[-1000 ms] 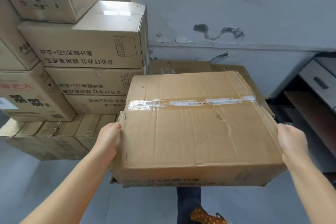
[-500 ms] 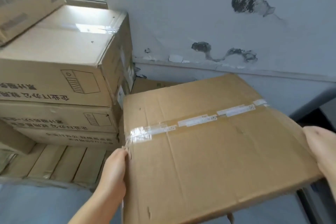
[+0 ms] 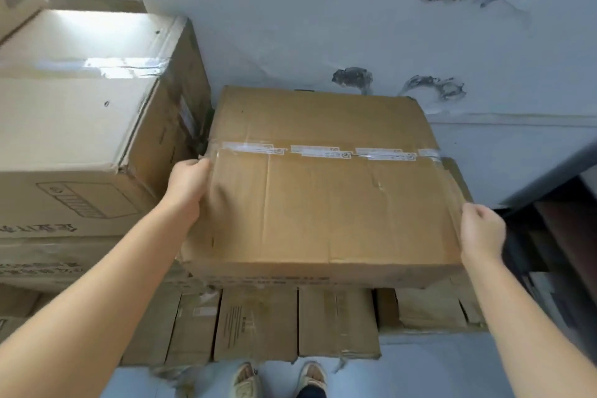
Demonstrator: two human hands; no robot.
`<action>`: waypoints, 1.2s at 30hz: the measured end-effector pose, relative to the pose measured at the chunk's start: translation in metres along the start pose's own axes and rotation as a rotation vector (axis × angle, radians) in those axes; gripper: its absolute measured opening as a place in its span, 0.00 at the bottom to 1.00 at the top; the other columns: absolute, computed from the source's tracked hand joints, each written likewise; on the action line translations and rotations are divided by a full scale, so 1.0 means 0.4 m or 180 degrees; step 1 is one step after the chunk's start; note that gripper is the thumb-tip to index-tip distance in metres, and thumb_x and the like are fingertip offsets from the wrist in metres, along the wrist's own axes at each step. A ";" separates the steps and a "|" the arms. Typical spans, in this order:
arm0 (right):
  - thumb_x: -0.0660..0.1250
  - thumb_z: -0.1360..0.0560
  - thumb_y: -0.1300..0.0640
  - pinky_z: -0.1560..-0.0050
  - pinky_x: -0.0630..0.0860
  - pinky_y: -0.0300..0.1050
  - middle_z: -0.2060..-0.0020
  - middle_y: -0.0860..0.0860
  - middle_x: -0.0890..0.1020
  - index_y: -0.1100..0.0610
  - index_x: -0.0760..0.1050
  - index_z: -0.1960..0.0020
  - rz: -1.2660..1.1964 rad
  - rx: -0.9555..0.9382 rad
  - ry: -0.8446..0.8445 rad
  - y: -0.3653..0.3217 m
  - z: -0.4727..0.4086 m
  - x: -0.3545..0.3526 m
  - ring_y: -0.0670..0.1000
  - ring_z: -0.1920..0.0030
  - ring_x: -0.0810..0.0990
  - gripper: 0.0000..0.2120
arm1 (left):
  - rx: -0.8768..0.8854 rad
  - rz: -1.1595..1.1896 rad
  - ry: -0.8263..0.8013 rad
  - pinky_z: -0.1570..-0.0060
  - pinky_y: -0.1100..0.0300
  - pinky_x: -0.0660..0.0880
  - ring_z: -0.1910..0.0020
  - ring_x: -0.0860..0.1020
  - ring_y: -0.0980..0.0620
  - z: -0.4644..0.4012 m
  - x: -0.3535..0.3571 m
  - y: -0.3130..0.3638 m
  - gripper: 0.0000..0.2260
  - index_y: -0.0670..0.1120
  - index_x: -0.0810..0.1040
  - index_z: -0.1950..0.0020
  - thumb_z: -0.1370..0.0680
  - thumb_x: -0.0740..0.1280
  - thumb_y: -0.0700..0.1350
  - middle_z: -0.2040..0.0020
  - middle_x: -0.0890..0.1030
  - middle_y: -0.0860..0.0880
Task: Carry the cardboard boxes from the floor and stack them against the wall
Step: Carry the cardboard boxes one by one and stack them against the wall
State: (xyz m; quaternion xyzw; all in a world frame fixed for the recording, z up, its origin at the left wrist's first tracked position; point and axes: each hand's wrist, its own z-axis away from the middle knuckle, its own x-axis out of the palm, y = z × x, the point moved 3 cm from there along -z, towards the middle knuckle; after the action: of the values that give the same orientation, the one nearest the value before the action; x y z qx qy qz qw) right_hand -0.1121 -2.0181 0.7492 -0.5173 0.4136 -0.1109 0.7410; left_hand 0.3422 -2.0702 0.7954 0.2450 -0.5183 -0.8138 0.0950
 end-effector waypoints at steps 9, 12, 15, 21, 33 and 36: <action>0.55 0.19 0.57 0.65 0.65 0.44 0.60 0.52 0.74 0.61 0.73 0.48 0.0553 -0.0123 -0.0580 0.047 -0.015 0.167 0.52 0.60 0.72 0.10 | 0.0110 -0.1329 -0.0461 0.31 0.51 0.63 0.28 0.64 0.43 -0.092 0.042 -0.108 0.24 0.43 0.62 0.24 0.20 0.58 0.45 0.25 0.64 0.43; 0.54 0.18 0.54 0.63 0.68 0.44 0.58 0.51 0.76 0.60 0.73 0.43 0.0748 -0.0183 -0.0818 0.054 -0.015 0.158 0.48 0.61 0.72 0.13 | 0.0622 -0.2397 -0.0700 0.26 0.48 0.51 0.23 0.48 0.46 -0.054 0.044 -0.166 0.26 0.47 0.60 0.23 0.20 0.60 0.50 0.21 0.51 0.45; 0.54 0.18 0.46 0.39 0.70 0.54 0.33 0.54 0.72 0.57 0.64 0.27 0.1033 0.0038 -0.1383 0.075 -0.008 0.132 0.54 0.37 0.73 0.23 | 0.1217 -0.2921 -0.1129 0.28 0.42 0.40 0.23 0.39 0.52 0.023 0.017 -0.256 0.35 0.56 0.50 0.22 0.24 0.63 0.61 0.22 0.41 0.52; 0.62 0.24 0.43 0.40 0.74 0.65 0.24 0.54 0.59 0.53 0.52 0.22 -0.0095 0.1344 -0.1822 0.179 0.053 0.089 0.59 0.27 0.62 0.36 | 0.1689 -0.3859 -0.1122 0.27 0.45 0.37 0.28 0.30 0.56 0.066 -0.022 -0.344 0.42 0.57 0.38 0.24 0.26 0.63 0.64 0.26 0.30 0.53; 0.59 0.20 0.50 0.37 0.73 0.61 0.29 0.57 0.68 0.56 0.59 0.25 -0.0300 0.1120 -0.1655 0.134 0.047 0.115 0.59 0.33 0.71 0.26 | 0.1748 -0.3709 -0.0946 0.27 0.43 0.39 0.23 0.39 0.49 0.074 0.005 -0.308 0.34 0.55 0.47 0.22 0.22 0.63 0.55 0.21 0.42 0.48; 0.59 0.19 0.50 0.32 0.67 0.62 0.25 0.55 0.62 0.53 0.52 0.22 0.0166 0.0821 -0.1616 0.114 0.067 0.097 0.59 0.28 0.65 0.29 | 0.1659 -0.3547 -0.1078 0.26 0.43 0.41 0.23 0.42 0.50 0.090 -0.007 -0.277 0.32 0.55 0.50 0.22 0.21 0.62 0.54 0.21 0.45 0.48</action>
State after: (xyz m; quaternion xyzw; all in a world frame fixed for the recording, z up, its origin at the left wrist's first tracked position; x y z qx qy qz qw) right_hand -0.0803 -2.0029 0.6940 -0.4192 0.2104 -0.0104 0.8831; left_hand 0.3378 -1.9909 0.7101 0.3608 -0.5019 -0.6158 -0.4885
